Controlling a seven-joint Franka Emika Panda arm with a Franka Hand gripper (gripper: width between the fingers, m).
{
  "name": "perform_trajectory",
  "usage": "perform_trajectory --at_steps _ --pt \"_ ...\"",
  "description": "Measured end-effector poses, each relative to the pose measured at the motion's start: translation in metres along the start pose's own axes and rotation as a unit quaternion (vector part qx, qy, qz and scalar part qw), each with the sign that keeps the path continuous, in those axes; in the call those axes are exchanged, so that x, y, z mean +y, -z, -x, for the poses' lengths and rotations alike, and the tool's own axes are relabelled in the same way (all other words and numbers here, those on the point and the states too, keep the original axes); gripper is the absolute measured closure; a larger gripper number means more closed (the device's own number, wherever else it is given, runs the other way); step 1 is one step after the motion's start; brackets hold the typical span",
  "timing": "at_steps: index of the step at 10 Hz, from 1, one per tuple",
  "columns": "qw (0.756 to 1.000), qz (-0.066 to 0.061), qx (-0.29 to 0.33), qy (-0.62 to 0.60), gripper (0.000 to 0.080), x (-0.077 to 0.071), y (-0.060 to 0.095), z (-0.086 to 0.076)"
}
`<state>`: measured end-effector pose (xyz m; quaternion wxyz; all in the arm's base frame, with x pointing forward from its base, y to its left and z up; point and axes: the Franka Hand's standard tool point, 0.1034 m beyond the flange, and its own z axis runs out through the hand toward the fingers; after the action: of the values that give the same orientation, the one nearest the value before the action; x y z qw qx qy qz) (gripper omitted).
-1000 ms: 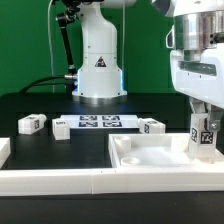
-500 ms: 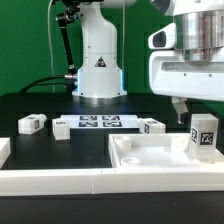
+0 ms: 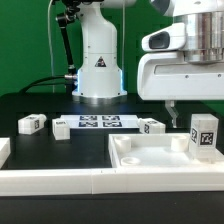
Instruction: Assemble square table
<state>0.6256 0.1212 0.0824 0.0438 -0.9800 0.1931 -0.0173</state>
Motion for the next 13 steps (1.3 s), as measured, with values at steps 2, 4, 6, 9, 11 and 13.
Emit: perform_trajectory --at_steps 2,4,6,9,11,13 --pt "0.997 0.005 0.004 0.07 0.0151 -0.0029 0.0012 0.0002" --pt "0.99 0.007 0.004 0.141 0.0151 0.0012 0.001 -0.0022" --pt "0.981 0.01 0.006 0.192 0.0151 0.0019 0.0014 -0.0032" --pt "0.983 0.01 0.006 0.185 0.0424 0.0023 0.0008 -0.0029" --pt "0.984 0.01 0.006 0.179 0.0509 0.0024 0.0008 -0.0029" --pt "0.997 0.007 0.011 0.081 0.0509 0.0026 0.0005 -0.0028"
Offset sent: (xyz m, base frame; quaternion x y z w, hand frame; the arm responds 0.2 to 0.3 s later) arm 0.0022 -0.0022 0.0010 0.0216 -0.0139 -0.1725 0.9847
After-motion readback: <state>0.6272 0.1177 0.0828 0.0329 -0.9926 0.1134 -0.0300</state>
